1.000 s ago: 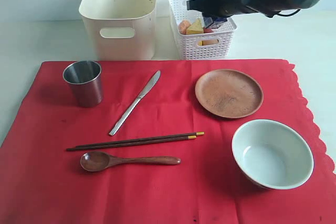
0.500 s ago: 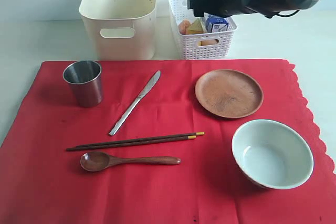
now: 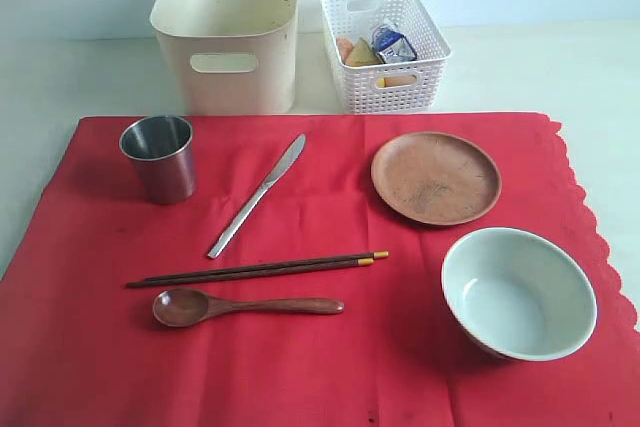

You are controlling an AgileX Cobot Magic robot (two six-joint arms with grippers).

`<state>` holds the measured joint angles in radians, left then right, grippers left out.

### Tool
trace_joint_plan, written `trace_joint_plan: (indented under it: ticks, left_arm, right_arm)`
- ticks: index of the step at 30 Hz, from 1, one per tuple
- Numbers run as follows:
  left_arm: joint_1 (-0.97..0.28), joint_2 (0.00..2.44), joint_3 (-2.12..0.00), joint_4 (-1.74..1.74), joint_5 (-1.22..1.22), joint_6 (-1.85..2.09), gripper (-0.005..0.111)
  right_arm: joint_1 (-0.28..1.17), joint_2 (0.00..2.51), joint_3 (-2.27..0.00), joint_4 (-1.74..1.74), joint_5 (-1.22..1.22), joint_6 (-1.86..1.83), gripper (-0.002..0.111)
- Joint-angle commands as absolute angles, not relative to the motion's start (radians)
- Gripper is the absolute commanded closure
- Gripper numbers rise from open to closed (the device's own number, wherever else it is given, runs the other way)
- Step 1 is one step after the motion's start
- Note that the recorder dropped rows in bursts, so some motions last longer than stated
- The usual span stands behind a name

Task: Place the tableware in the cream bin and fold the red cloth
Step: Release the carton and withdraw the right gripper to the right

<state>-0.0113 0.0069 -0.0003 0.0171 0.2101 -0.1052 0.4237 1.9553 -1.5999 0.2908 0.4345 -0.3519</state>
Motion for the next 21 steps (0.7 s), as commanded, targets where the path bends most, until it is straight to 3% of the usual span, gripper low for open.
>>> trace_joint_plan:
  ticks: [1, 6, 14, 21]
  left_arm:
    - [-0.010, 0.000, 0.000, 0.011, 0.207, -0.104, 0.104]
    - [-0.010, 0.000, 0.000, 0.011, 0.207, -0.104, 0.104]
    - [-0.010, 0.000, 0.000, 0.011, 0.207, -0.104, 0.104]
    - [-0.010, 0.000, 0.000, 0.011, 0.207, -0.104, 0.104]
  right_arm:
    - [0.423, 1.879, -1.589, 0.116, 0.539, -0.177, 0.086]
    - [0.423, 1.804, -1.527, -0.065, 0.565, -0.017, 0.109]
    - [0.403, 1.738, -1.453, -0.273, 0.620, 0.135, 0.108]
    - [0.306, 1.747, -1.433, -0.237, 0.711, 0.164, 0.108]
